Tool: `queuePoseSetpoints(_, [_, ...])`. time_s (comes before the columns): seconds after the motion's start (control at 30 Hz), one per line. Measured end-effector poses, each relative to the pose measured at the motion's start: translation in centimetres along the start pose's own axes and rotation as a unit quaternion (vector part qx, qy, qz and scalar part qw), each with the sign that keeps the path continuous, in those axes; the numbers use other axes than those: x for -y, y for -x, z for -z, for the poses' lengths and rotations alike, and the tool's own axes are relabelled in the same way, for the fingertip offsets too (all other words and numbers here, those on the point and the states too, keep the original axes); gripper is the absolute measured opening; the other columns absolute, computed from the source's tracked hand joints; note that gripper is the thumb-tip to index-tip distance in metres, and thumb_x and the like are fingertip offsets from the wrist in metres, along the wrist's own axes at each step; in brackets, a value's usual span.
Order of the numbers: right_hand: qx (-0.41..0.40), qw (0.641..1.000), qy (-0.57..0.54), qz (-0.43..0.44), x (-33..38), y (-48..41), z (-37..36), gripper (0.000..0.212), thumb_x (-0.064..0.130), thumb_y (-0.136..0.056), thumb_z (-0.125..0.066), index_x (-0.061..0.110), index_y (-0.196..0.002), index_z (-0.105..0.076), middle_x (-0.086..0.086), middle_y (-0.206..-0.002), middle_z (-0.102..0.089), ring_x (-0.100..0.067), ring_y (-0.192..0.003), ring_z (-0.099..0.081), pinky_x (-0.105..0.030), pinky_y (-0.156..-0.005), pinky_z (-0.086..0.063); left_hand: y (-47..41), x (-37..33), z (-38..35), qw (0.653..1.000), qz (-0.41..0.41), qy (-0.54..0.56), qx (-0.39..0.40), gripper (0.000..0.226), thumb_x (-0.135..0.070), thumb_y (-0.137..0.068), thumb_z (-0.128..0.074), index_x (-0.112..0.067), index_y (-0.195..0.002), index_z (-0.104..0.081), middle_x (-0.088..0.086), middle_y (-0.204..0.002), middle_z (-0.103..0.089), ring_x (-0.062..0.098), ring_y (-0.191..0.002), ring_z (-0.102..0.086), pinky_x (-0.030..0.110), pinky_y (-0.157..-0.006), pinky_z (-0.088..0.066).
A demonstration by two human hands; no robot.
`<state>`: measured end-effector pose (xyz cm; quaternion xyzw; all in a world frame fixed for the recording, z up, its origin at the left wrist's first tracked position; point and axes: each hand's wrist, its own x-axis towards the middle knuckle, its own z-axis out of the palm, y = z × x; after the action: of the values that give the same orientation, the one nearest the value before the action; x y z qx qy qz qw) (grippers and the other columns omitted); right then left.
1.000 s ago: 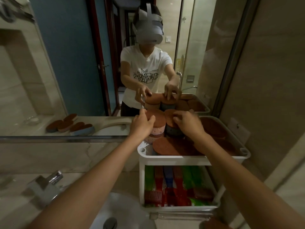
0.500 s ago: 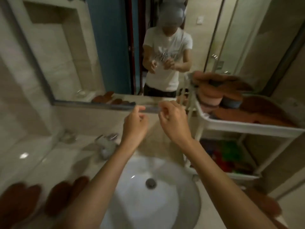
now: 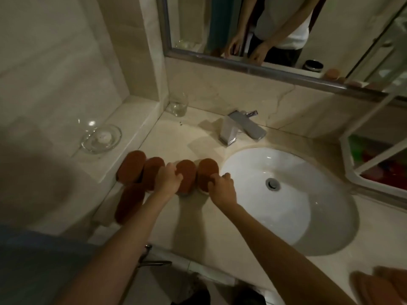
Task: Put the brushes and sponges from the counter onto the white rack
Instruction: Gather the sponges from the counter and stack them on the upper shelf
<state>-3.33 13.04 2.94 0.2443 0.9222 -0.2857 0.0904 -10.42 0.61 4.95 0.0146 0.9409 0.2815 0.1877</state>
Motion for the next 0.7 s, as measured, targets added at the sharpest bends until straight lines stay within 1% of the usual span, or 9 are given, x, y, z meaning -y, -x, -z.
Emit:
queuePoseSetpoints(0.1, [-0.030, 0.998, -0.007, -0.046, 0.7, -1.6, -0.5, 0.037, 0.017, -0.094, -0.046, 0.004, -0.129, -0.048, -0.020, -0.128, -0.045, -0.036, -0.121, -0.042, -0.039, -0.096, -0.043, -1.2, 1.0, -0.3, 0.999, -0.005, -0.043, 0.031, 0.051, -0.020, -0.089, -0.057, -0.004, -0.135, -0.041, 0.020, -0.134, -0.049, 0.037, -0.122, -0.049, 0.042, -0.099, -0.042])
queuePoseSetpoints(0.2, [-0.013, 0.994, -0.025, -0.102, 1.0, -3.0, -0.7, 0.047, 0.026, -0.091, -0.056, 0.001, -0.129, -0.043, -0.019, -0.132, -0.045, -0.034, -0.125, -0.041, -0.039, -0.099, -0.042, -2.6, 1.2, -1.2, 0.996, -0.032, -0.071, 0.051, 0.069, -0.028, -0.088, -0.061, -0.003, -0.143, -0.029, 0.019, -0.142, -0.040, 0.034, -0.130, -0.042, 0.038, -0.104, -0.037])
queuePoseSetpoints(0.27, [0.019, 0.992, -0.011, -0.125, 1.0, -3.6, -1.1, 0.051, 0.030, -0.088, -0.060, 0.001, -0.126, -0.044, -0.018, -0.131, -0.046, -0.033, -0.125, -0.041, -0.039, -0.098, -0.042, -3.1, 1.2, -1.8, 0.991, -0.039, -0.114, 0.064, 0.073, -0.032, -0.087, -0.062, 0.000, -0.143, -0.027, 0.018, -0.146, -0.037, 0.034, -0.133, -0.037, 0.037, -0.107, -0.034])
queuePoseSetpoints(0.33, [0.026, 0.989, -0.021, -0.143, 1.0, -3.9, -1.5, 0.053, 0.029, -0.086, -0.064, 0.000, -0.125, -0.044, -0.018, -0.130, -0.048, -0.034, -0.124, -0.042, -0.039, -0.098, -0.043, -3.4, 1.5, -2.4, 0.988, -0.028, -0.134, 0.068, 0.072, -0.035, -0.085, -0.064, 0.000, -0.140, -0.033, 0.017, -0.145, -0.038, 0.033, -0.135, -0.033, 0.038, -0.108, -0.034])
queuePoseSetpoints(0.43, [0.004, 0.986, -0.063, -0.154, 1.0, -4.2, -1.8, 0.056, 0.021, -0.081, -0.069, 0.000, -0.124, -0.039, -0.019, -0.126, -0.051, -0.035, -0.120, -0.048, -0.041, -0.098, -0.047, -2.8, 1.7, -2.9, 0.994, 0.011, -0.101, 0.039, 0.080, -0.037, -0.078, -0.071, -0.002, -0.138, -0.031, 0.015, -0.145, -0.034, 0.033, -0.134, -0.031, 0.038, -0.106, -0.035])
queuePoseSetpoints(0.5, [0.006, 0.980, -0.114, -0.164, 0.9, -4.1, -1.8, 0.058, 0.017, -0.080, -0.070, 0.002, -0.123, -0.035, -0.018, -0.120, -0.055, -0.034, -0.111, -0.057, -0.040, -0.091, -0.053, -2.3, 1.7, -3.1, 0.997, 0.036, -0.067, 0.002, 0.083, -0.033, -0.074, -0.075, -0.004, -0.137, -0.029, 0.017, -0.141, -0.034, 0.033, -0.132, -0.034, 0.038, -0.102, -0.039])
queuePoseSetpoints(0.6, [0.010, 0.974, -0.158, -0.161, 0.7, -3.2, -1.6, 0.055, 0.015, -0.080, -0.069, 0.004, -0.121, -0.035, -0.015, -0.107, -0.058, -0.027, -0.091, -0.061, -0.037, -0.083, -0.056, -1.6, 1.5, -3.5, 0.998, 0.020, 0.050, -0.035, 0.071, -0.019, -0.072, -0.077, -0.002, -0.128, -0.036, 0.017, -0.127, -0.049, 0.032, -0.118, -0.053, 0.030, -0.085, -0.047])
queuePoseSetpoints(0.63, [0.004, 0.973, -0.168, -0.156, 0.5, -2.8, -1.2, 0.052, 0.015, -0.080, -0.069, 0.004, -0.120, -0.036, -0.014, -0.103, -0.058, -0.026, -0.088, -0.060, -0.037, -0.082, -0.056, -1.2, 1.2, -3.4, 0.996, 0.018, 0.079, -0.035, 0.065, -0.016, -0.074, -0.075, -0.001, -0.125, -0.037, 0.017, -0.122, -0.053, 0.030, -0.111, -0.057, 0.028, -0.078, -0.046])
queuePoseSetpoints(0.7, [-0.020, 0.971, -0.191, -0.145, 0.0, -2.2, 0.0, 0.047, 0.014, -0.081, -0.068, 0.005, -0.116, -0.038, -0.012, -0.099, -0.056, -0.025, -0.085, -0.058, -0.036, -0.080, -0.054, -0.4, 0.2, -2.9, 0.992, 0.028, 0.120, -0.033, 0.057, -0.012, -0.077, -0.071, 0.000, -0.122, -0.037, 0.018, -0.117, -0.055, 0.029, -0.101, -0.058, 0.028, -0.073, -0.043])
